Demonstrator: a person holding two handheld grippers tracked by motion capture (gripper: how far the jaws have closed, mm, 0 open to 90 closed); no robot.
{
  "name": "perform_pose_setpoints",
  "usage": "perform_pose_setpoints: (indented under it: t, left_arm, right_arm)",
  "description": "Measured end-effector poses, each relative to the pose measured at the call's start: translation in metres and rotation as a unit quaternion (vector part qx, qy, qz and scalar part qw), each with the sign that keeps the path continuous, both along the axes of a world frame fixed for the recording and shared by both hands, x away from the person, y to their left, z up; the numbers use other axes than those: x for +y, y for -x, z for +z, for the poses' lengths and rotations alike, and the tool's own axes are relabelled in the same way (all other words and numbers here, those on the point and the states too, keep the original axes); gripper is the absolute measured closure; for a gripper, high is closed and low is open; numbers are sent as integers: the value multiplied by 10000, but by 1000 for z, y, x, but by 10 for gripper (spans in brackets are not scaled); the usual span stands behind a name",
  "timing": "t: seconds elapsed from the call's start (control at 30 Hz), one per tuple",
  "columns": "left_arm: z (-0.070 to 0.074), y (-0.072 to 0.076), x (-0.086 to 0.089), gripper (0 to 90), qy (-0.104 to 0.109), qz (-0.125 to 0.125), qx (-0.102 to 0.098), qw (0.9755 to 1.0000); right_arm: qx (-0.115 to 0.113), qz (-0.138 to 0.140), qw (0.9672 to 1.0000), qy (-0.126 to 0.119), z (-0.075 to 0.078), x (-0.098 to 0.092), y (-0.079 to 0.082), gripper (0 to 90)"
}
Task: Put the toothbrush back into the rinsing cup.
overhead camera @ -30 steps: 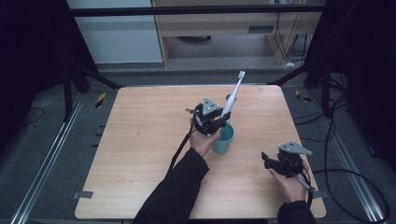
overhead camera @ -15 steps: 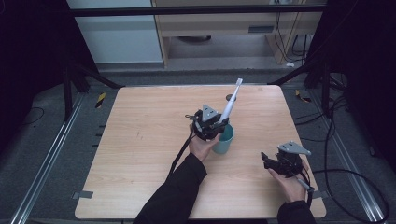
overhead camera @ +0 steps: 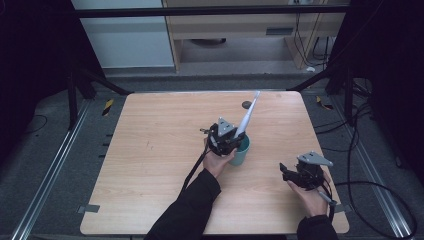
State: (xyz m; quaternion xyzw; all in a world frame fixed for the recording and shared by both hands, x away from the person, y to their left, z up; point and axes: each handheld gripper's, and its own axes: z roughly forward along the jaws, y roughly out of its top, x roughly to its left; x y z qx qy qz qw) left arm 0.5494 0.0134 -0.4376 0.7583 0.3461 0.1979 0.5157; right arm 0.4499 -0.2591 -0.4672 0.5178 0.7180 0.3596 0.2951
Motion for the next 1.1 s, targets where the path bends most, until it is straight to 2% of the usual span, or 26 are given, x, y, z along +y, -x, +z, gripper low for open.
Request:
perform_pose_setpoints:
  t: [0.17, 0.37, 0.53, 0.6, 0.77, 0.97, 1.03, 1.1]
  left_arm:
    - [0, -1, 0, 654, -44, -43, 64, 10000]
    - [-1, -4, 0, 651, -148, 52, 55, 9999]
    - [2, -4, 0, 631, -40, 24, 8, 10000]
    - [4, -3, 0, 634, -60, 40, -25, 10000]
    - [11, 1, 4, 597, 30, -59, -2, 10000]
    - [28, 11, 19, 515, 131, -343, 47, 9993]
    - [34, 17, 27, 491, -7, -380, 12, 9993]
    - [37, 22, 37, 466, -53, -406, -1, 9992]
  right_arm:
    - [9, -3, 10000, -8, 0, 1, 0, 282]
    - [15, 2, 10000, -5, 0, 1, 0, 282]
    - [4, 1, 10000, -8, 0, 1, 0, 282]
    - [2, 2, 10000, -14, 0, 1, 0, 282]
    - [-9, 5, 10000, -13, 1, 1, 0, 282]
    - [-30, -37, 10000, -61, 1, 1, 1, 274]
    - [-62, -60, 9999, -64, 2, 0, 1, 267]
    - [-69, -73, 9999, -95, 2, 0, 1, 258]
